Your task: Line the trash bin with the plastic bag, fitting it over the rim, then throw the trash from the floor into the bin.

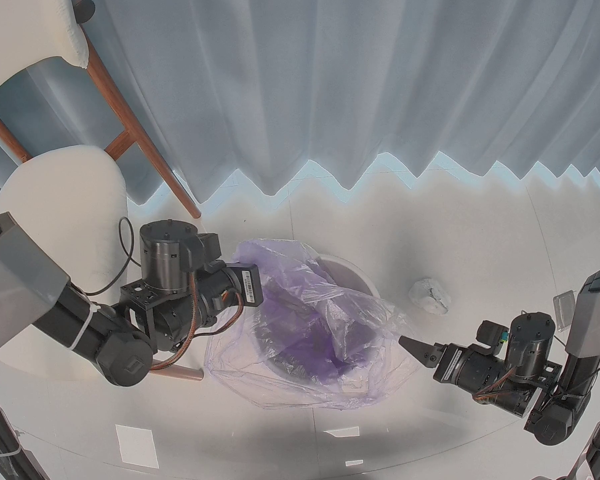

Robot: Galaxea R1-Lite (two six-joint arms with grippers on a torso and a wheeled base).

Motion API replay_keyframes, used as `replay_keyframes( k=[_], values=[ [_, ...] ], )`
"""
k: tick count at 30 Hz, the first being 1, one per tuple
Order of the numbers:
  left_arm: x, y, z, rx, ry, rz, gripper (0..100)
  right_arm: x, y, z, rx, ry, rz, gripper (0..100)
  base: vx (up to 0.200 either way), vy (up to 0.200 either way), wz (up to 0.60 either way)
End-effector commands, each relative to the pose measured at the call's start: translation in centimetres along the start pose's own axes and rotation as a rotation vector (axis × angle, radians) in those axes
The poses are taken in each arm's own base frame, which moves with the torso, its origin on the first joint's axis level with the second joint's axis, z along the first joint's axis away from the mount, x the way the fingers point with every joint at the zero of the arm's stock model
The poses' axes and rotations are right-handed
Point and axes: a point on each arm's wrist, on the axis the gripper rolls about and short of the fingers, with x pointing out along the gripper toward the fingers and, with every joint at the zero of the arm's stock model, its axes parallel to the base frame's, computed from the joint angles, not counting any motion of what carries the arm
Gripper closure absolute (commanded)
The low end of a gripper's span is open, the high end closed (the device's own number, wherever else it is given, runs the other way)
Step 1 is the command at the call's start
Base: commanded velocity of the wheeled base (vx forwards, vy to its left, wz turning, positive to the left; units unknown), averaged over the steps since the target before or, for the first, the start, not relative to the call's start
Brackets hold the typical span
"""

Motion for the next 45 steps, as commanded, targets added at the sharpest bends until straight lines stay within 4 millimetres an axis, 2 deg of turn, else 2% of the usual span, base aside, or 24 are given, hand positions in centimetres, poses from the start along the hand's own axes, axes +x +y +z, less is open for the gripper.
replay_keyframes(
  k=[1,2,5,9,12,15,18,23,26,28,32,35,36,37,42,45],
  values=[
    [0.4,1.8,0.6,-0.017,0.002,0.041,100,-0.1,-0.6,1.3,0.004,-0.051,0.001,0,0.0,0.0,0.0],
    [0.5,1.8,0.6,-0.019,0.0,0.042,100,-0.2,-0.6,1.3,0.004,-0.052,0.0,0,0.0,0.0,0.0],
    [2.5,2.6,-0.1,-0.048,0.008,0.063,100,0.0,-1.7,2.3,-0.009,-0.072,-0.01,0,0.0,0.0,0.0],
    [3.2,2.8,-0.7,-0.057,0.026,0.07,100,-0.1,-2.6,3.3,-0.021,-0.098,-0.018,0,0.0,0.0,0.0],
    [3.1,2.5,-0.8,-0.055,0.03,0.063,100,-0.5,-2.8,3.6,-0.029,-0.097,-0.01,0,0.0,0.0,0.0],
    [2.5,1.8,-1.0,-0.048,0.033,0.044,100,-3.1,-1.3,4.0,-0.042,-0.094,0.096,0,0.0,0.0,0.0],
    [1.7,1.5,-0.4,-0.047,0.018,0.035,100,-4.1,-0.3,4.6,-0.067,-0.124,0.151,0,0.0,0.0,0.0],
    [1.5,1.6,-0.1,-0.045,0.011,0.035,100,-4.8,-0.7,4.9,-0.178,-0.142,0.147,0,0.0,0.0,0.0],
    [1.2,1.4,0.3,-0.045,-0.002,0.028,100,-4.7,-0.7,4.9,-0.23,-0.104,0.221,0,0.0,0.0,0.0],
    [1.0,1.3,0.6,-0.046,-0.012,0.023,100,-4.6,-0.6,5.0,-0.251,-0.084,0.268,0,0.0,0.0,0.0],
    [0.7,0.6,0.9,-0.041,-0.021,0.004,100,-1.6,-1.2,5.6,-0.349,-0.079,0.29,0,0.0,0.0,0.0],
    [0.4,0.2,1.1,-0.039,-0.022,-0.008,100,0.2,-1.7,5.2,-0.43,-0.061,0.288,0,0.0,0.0,0.0],
    [0.4,0.2,1.1,-0.039,-0.022,-0.008,100,0.2,-1.7,5.2,-0.43,-0.061,0.288,0,0.0,0.0,0.0],
    [0.3,-0.1,1.1,-0.036,-0.019,-0.014,100,1.2,-1.7,4.8,-0.474,-0.05,0.295,0,0.0,0.0,0.0],
    [0.5,-0.3,0.8,-0.032,-0.012,-0.017,100,2.7,-0.6,3.6,-0.523,-0.021,0.349,0,0.0,0.0,0.0],
    [0.5,-0.3,0.7,-0.032,-0.011,-0.016,100,2.8,-0.3,3.5,-0.528,-0.02,0.361,0,0.0,0.0,0.0]
  ],
)
